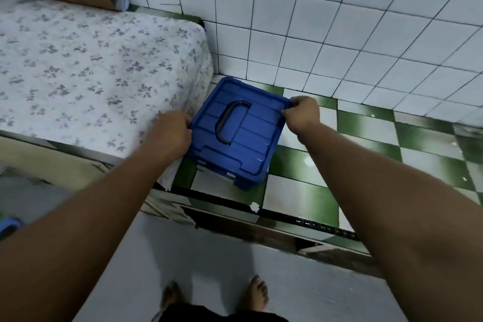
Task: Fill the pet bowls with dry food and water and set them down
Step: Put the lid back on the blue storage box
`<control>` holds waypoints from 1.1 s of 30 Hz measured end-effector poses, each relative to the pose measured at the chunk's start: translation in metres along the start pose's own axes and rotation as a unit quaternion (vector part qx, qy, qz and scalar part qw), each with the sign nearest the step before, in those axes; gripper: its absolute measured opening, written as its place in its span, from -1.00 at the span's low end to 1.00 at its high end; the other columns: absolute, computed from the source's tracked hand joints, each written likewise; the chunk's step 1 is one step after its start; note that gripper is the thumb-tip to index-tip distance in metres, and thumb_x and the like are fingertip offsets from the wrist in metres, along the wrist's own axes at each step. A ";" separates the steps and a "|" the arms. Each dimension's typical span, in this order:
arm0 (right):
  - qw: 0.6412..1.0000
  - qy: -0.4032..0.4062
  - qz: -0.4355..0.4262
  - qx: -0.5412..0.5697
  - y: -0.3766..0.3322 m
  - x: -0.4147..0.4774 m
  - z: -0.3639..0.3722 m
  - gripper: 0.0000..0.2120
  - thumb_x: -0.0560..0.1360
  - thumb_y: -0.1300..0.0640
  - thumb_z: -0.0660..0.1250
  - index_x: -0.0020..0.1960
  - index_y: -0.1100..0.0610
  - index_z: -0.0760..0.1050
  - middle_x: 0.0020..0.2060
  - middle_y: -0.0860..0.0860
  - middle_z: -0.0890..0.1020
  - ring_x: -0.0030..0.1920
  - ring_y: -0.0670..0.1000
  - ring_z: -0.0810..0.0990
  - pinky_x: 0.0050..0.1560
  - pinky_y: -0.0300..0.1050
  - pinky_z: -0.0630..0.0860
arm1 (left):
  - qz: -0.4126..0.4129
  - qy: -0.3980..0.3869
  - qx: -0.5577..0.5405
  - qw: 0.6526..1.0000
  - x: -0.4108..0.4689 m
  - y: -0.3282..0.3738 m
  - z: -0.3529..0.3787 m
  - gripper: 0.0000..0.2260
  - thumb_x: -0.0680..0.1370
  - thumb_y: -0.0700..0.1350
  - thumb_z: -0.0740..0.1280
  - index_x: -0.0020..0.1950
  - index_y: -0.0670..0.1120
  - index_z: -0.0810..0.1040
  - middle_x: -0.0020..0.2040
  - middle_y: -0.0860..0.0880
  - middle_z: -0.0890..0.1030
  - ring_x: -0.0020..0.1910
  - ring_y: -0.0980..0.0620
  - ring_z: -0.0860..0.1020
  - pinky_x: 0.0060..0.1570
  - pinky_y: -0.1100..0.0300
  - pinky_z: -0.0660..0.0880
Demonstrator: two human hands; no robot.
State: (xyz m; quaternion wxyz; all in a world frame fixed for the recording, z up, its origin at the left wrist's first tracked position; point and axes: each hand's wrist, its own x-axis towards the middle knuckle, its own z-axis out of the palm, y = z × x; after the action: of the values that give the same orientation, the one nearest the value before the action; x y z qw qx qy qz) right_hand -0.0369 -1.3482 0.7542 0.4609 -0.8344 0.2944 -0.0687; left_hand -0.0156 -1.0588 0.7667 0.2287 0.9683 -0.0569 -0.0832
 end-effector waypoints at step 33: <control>0.983 -0.013 -0.048 -0.179 -0.009 0.063 0.023 -0.48 0.50 -0.15 0.39 0.23 0.24 0.49 0.13 0.17 0.59 0.16 0.20 0.56 0.17 0.00 0.53 | -0.245 -0.016 -0.401 0.883 -0.034 -0.034 0.039 -0.59 0.64 0.12 0.35 0.38 -0.10 0.54 0.30 -0.11 0.57 0.19 -0.12 0.60 0.08 -0.04 0.66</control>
State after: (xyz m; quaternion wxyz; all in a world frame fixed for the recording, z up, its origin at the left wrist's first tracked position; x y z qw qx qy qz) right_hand 0.0274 -1.3630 0.7389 0.3036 -0.9175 0.2555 -0.0264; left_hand -0.0533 -1.0406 0.7215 0.5688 0.7756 0.2163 -0.1677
